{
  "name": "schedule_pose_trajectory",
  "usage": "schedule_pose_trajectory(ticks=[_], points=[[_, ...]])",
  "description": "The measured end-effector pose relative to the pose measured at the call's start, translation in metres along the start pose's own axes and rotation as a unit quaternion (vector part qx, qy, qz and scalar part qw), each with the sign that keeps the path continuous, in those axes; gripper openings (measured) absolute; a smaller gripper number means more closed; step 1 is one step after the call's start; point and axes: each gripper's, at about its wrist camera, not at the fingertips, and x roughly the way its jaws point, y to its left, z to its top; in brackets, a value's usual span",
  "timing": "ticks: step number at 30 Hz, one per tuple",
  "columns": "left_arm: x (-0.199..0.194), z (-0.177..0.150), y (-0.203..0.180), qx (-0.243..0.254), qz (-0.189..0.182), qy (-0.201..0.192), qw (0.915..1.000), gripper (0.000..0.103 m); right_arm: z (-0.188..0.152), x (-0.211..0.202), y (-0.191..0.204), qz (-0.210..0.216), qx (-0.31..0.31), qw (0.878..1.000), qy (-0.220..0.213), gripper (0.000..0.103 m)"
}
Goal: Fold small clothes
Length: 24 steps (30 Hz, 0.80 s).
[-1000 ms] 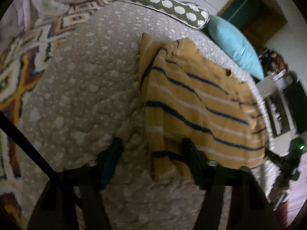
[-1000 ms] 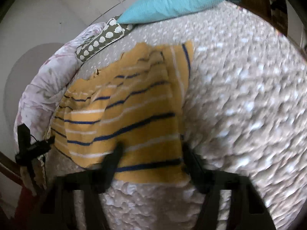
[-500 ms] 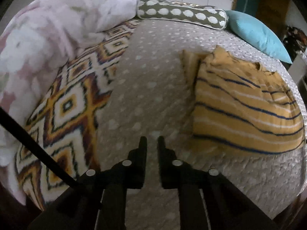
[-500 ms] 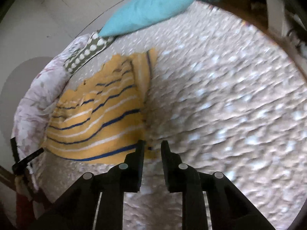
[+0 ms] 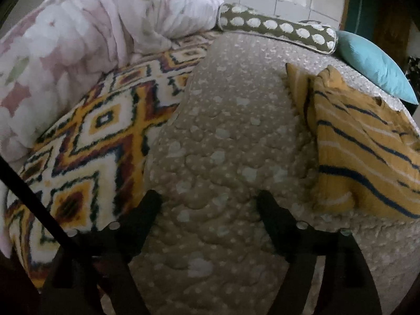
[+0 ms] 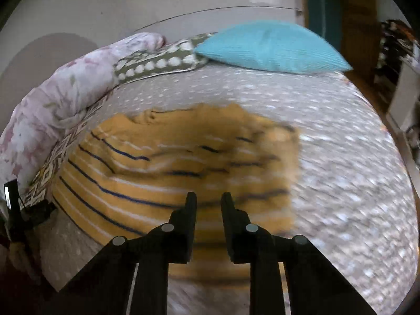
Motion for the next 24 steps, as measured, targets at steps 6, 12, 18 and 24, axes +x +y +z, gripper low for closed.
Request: schedule_pose_trajectory(ticks=[6,12,18,24], points=[[0.000,-0.004,0.000,0.000,0.006,-0.021,0.9998,0.082,0.012,0.061,0.028,-0.036,-0.038,0.998,0.040,0.021],[-0.002,-0.007,0.002,-0.007,0.001,-0.033,0.9994,0.082,0.015,0.068,0.038,-0.063,-0.050,0.996,0.045,0.022],[-0.004,-0.010,0.004,-0.015,-0.006,-0.041,0.9990,0.082,0.033,0.067,0.116,0.012,-0.109,0.993,0.036,0.022],[-0.005,-0.011,0.007,-0.019,-0.015,-0.046,0.9987,0.083,0.058,0.127,0.206,0.059,-0.125,0.989,0.057,0.022]])
